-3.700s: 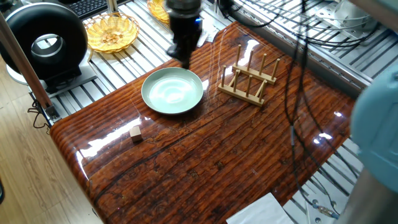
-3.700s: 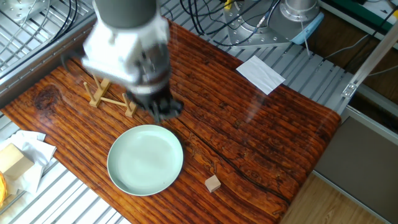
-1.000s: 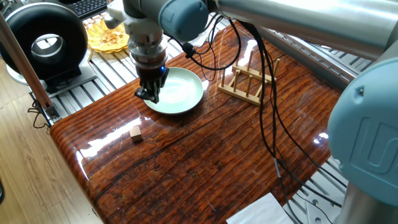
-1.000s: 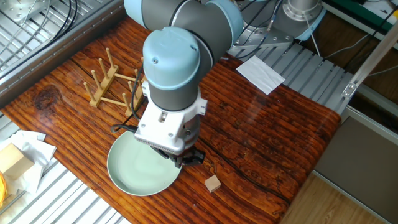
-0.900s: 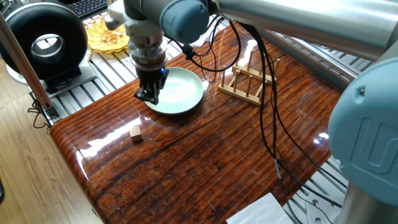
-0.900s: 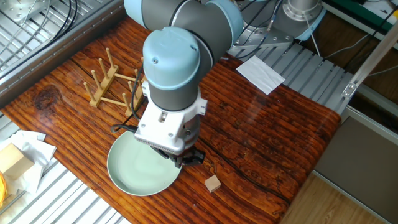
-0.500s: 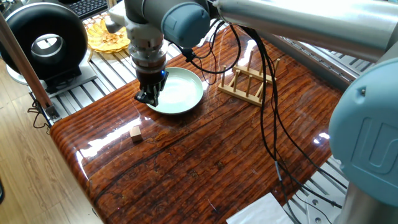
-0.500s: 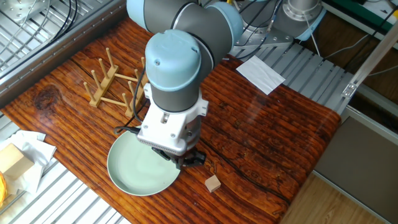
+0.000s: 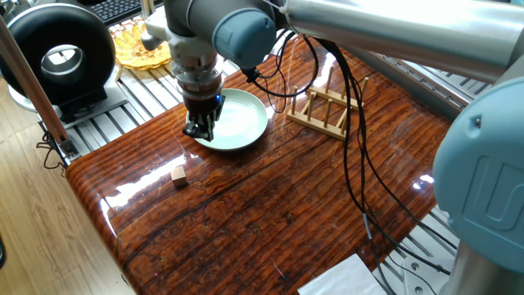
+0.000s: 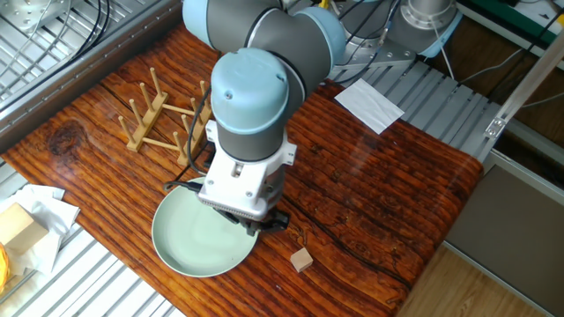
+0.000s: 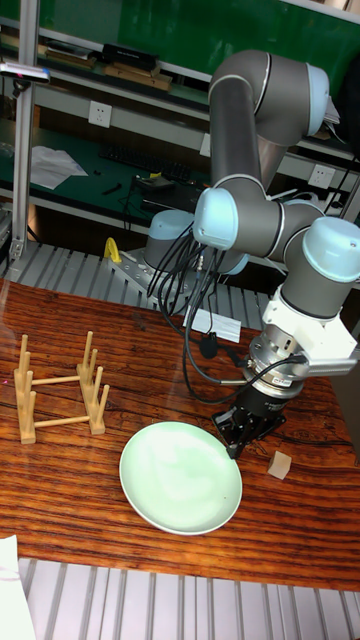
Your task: Put the dish on the dish rack
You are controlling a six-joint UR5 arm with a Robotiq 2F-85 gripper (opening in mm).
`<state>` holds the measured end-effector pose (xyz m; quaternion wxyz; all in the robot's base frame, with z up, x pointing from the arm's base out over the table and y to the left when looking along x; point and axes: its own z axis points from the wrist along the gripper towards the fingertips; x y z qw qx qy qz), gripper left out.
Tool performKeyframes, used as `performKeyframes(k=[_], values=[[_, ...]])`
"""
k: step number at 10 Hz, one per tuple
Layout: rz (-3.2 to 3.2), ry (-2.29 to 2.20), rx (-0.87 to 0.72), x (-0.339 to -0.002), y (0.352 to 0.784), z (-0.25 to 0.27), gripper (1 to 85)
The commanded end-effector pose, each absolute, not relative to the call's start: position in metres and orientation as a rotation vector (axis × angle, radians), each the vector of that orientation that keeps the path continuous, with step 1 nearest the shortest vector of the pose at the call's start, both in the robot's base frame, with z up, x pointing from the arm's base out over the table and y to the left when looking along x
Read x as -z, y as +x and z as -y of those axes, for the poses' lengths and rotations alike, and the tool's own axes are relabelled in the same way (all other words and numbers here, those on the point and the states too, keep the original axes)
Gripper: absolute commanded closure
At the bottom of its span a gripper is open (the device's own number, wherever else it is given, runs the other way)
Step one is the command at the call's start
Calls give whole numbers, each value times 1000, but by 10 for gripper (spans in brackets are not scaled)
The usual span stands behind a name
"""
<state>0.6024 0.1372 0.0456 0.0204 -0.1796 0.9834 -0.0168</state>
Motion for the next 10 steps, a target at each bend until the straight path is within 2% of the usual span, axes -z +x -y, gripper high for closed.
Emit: performKeyframes(k=[1, 3, 7, 10], values=[[-3037, -531, 68, -48, 608, -134, 847], [-3030, -528, 20, -49, 610, -143, 847], [-3031, -583, 200, -51, 612, -113, 847], [-3118, -627, 101, -50, 587, -125, 847]])
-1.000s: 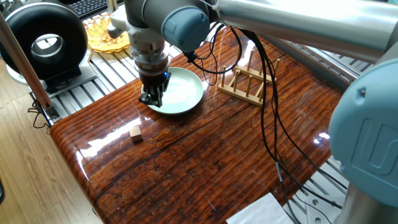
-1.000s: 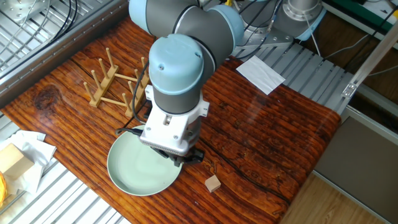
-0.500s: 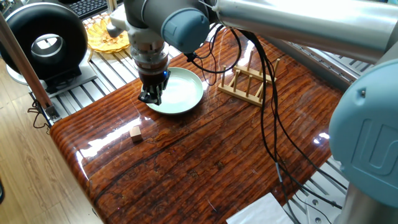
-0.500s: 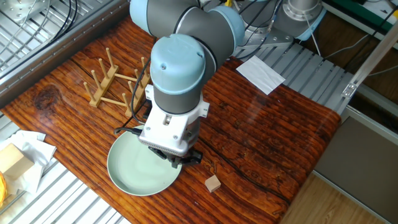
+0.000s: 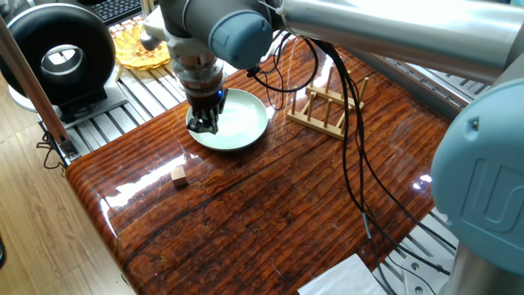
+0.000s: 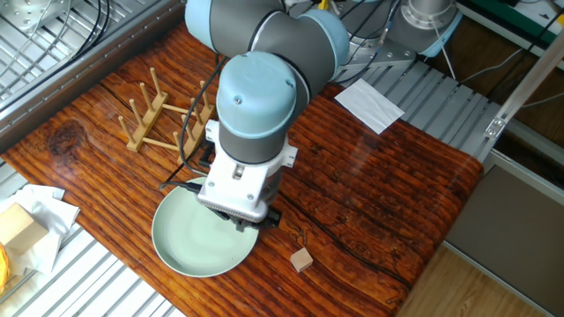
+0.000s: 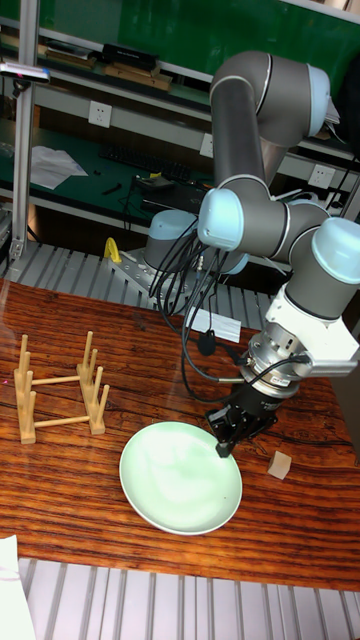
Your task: Put the dish on the dish rack
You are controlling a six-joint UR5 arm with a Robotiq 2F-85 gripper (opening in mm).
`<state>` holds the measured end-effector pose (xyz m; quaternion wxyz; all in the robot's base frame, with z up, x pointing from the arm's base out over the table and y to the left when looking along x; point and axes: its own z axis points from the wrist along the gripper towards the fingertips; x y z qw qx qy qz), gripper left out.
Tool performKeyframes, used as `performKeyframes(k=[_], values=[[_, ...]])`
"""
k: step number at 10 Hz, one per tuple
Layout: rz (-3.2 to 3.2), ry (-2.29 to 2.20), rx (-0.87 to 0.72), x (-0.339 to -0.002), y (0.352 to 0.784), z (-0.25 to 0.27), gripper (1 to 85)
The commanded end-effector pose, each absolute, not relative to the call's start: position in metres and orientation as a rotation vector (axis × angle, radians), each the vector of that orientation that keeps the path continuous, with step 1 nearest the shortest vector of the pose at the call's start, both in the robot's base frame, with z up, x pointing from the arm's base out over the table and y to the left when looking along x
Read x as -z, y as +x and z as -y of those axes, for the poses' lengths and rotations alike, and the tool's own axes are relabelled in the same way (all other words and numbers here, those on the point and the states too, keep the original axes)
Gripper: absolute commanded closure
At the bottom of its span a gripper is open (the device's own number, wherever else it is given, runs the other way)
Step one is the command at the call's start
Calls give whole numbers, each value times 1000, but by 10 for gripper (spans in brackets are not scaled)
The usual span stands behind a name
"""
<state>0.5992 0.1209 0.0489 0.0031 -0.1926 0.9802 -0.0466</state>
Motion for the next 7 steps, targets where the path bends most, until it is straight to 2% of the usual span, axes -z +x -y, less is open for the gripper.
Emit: performKeyframes(k=[1, 5, 7], values=[[-3121, -649, 109, -50, 585, -123, 847], [-3121, -709, 316, -55, 586, -89, 847], [-3146, -679, 278, -54, 581, -95, 847]])
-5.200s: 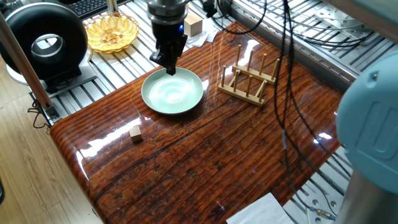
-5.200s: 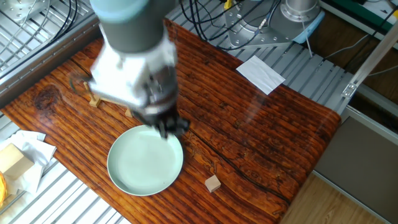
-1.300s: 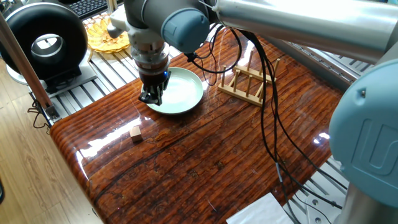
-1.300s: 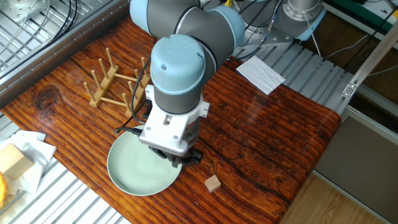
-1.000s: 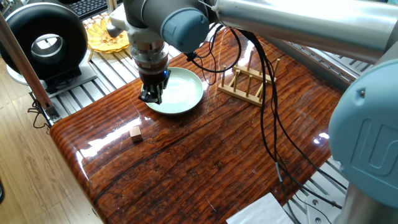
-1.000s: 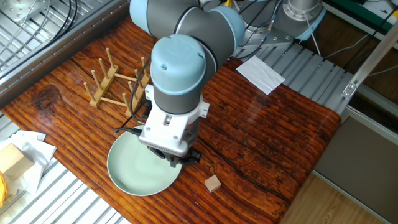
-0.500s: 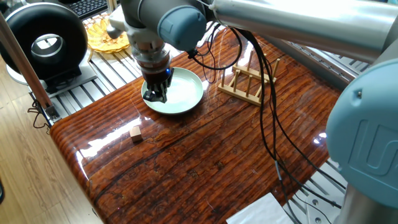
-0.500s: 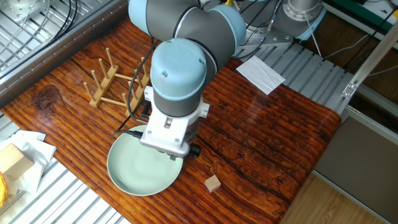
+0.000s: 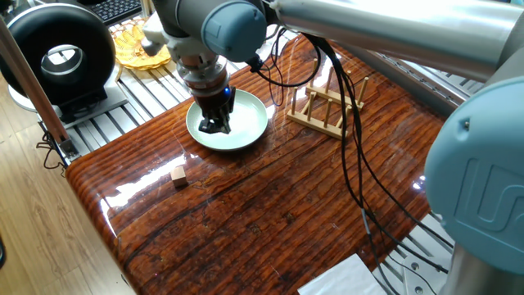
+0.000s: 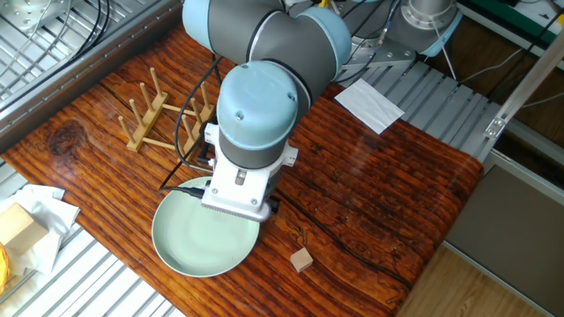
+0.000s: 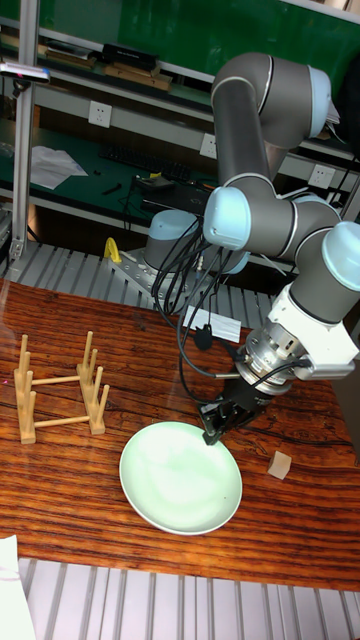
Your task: Put the dish on the dish rack
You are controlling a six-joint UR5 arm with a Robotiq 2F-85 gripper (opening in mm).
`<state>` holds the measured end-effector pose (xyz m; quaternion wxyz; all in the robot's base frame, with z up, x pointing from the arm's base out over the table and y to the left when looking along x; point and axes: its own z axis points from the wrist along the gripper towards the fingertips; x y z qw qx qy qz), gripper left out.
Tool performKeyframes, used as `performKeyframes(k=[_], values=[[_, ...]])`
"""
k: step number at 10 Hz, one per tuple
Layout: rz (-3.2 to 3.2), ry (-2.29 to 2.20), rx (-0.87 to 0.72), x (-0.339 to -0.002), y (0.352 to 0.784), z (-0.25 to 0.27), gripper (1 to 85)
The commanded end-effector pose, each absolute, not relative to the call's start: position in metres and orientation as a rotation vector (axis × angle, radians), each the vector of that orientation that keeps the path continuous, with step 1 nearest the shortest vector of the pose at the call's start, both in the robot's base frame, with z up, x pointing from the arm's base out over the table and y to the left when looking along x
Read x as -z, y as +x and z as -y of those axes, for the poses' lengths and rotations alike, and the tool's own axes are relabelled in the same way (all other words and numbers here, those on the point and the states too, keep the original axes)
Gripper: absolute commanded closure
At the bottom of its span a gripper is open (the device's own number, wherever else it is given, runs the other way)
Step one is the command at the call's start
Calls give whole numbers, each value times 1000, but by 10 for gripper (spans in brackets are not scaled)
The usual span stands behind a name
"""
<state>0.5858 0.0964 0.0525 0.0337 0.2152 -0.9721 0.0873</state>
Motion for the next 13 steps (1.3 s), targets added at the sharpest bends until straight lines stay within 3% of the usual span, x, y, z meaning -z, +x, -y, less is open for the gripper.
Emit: performKeyframes(k=[1, 8, 13], values=[[2972, 639, -267, -54, 580, -94, 847], [2981, 601, -163, -52, 575, -111, 840], [3026, 569, -68, -50, 593, -115, 670]])
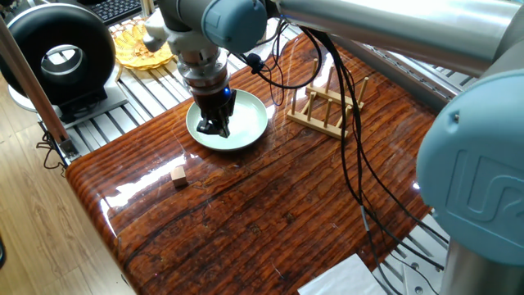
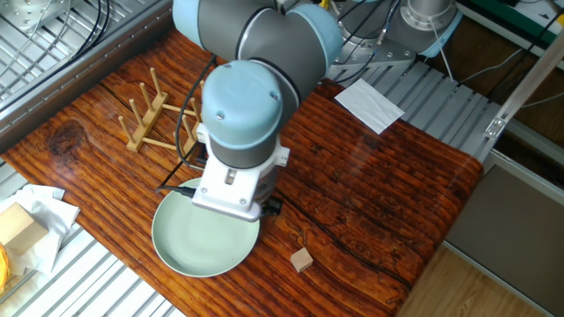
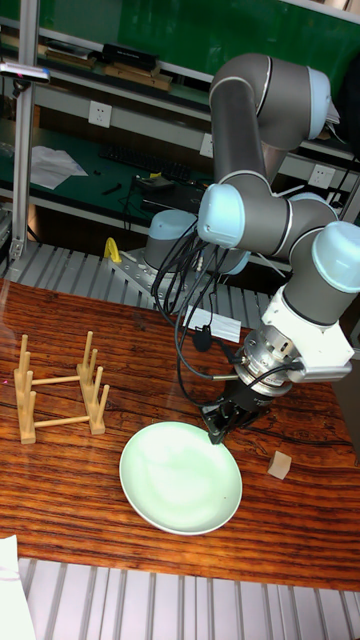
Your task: Put the dish on the dish rack
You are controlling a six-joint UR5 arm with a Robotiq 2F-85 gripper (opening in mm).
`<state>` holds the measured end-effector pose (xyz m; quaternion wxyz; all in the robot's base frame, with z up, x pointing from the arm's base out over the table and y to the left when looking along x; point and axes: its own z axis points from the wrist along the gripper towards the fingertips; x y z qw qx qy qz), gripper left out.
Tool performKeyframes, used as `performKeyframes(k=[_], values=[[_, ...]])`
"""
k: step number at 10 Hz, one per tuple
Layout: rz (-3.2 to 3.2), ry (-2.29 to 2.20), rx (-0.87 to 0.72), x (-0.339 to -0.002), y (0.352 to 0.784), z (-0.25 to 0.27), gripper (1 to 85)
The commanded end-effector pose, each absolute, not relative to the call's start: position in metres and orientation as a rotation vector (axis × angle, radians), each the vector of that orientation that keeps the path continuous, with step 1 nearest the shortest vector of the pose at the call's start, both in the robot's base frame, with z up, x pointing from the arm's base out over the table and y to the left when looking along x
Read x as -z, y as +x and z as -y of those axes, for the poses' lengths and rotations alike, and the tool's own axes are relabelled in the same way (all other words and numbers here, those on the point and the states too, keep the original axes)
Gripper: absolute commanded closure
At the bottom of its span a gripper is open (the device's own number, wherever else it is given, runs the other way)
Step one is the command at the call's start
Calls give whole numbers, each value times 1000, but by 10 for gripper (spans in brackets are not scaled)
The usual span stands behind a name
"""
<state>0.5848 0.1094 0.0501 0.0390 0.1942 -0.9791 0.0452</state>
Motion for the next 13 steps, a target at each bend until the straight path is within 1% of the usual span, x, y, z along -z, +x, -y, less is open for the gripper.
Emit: performKeyframes(k=[1, 2, 3, 4, 10, 13], values=[[3026, 571, -66, -51, 594, -113, 657], [3033, 578, -54, -51, 596, -114, 627], [3039, 587, -39, -51, 598, -117, 560], [3047, 587, -15, -50, 599, -121, 533], [3049, 578, -20, -49, 599, -121, 493], [3074, 516, 53, -46, 599, -141, 477]])
